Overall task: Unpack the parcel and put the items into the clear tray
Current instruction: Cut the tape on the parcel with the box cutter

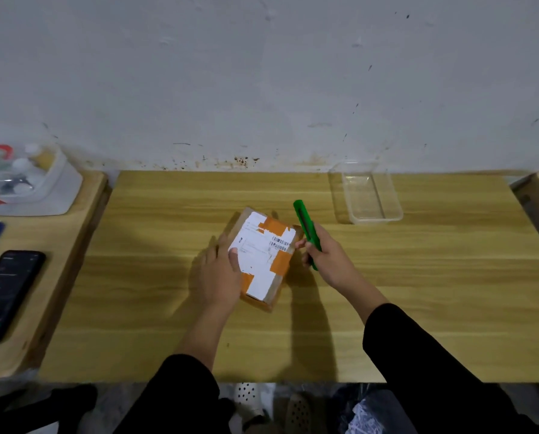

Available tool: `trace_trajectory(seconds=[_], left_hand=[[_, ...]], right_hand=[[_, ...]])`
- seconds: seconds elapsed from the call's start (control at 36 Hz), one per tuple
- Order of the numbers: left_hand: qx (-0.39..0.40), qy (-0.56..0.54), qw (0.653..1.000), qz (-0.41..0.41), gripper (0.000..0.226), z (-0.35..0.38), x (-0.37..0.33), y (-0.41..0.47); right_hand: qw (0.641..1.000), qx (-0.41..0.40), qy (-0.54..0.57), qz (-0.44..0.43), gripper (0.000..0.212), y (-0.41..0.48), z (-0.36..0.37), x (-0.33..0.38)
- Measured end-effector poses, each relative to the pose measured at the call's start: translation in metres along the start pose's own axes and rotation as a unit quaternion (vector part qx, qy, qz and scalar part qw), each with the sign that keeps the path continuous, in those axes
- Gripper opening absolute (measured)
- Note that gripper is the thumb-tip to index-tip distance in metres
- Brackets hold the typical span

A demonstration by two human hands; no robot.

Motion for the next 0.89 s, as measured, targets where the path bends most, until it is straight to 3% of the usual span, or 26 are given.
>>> trace_trajectory(seconds=[0.11, 0.19, 0.28, 0.36, 0.47, 0.72, 0.89], left_hand=[[0.049, 0.001, 0.992, 0.119, 0.047, 0.000, -0.008, 0.031], [0.055, 0.050, 0.985, 0.157, 0.046, -0.006, -0.011, 0.049], [-0.007, 0.056, 0.991, 0.120, 0.045, -0.019, -0.012, 0.048], [-0.050, -0.060, 0.997, 0.007, 0.046, -0.022, -0.003, 0.025], [-0.064, -0.212, 0.971, -0.092, 0.052, -0.012, 0.004, -0.008], [0.012, -0.224, 0.974, -0.020, 0.056, -0.011, 0.002, 0.014], [0.019, -0.224, 0.974, -0.003, 0.057, -0.011, 0.003, 0.017]], right_hand=[[0.999, -0.013, -0.028, -0.027, 0.035, 0.004, -0.009, 0.003], [0.998, -0.043, -0.030, -0.022, 0.031, 0.008, -0.016, 0.002], [0.998, -0.054, -0.030, -0.009, 0.033, 0.011, -0.017, 0.001], [0.998, -0.048, -0.035, -0.003, 0.037, 0.014, -0.013, 0.004], [0.998, -0.040, -0.043, 0.006, 0.045, 0.016, -0.007, 0.008], [0.996, -0.027, -0.083, 0.004, 0.047, 0.018, -0.002, 0.021], [0.996, -0.035, -0.084, 0.006, 0.047, 0.017, -0.001, 0.021]])
Point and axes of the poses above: each hand's wrist, its own y-axis towards the middle knuckle, its own z-axis out of the palm, x = y × z, the point moved 10 cm from there along y, towards the middle knuckle, and after that the axes turned 1 degree about x, right-handed, at the moved point
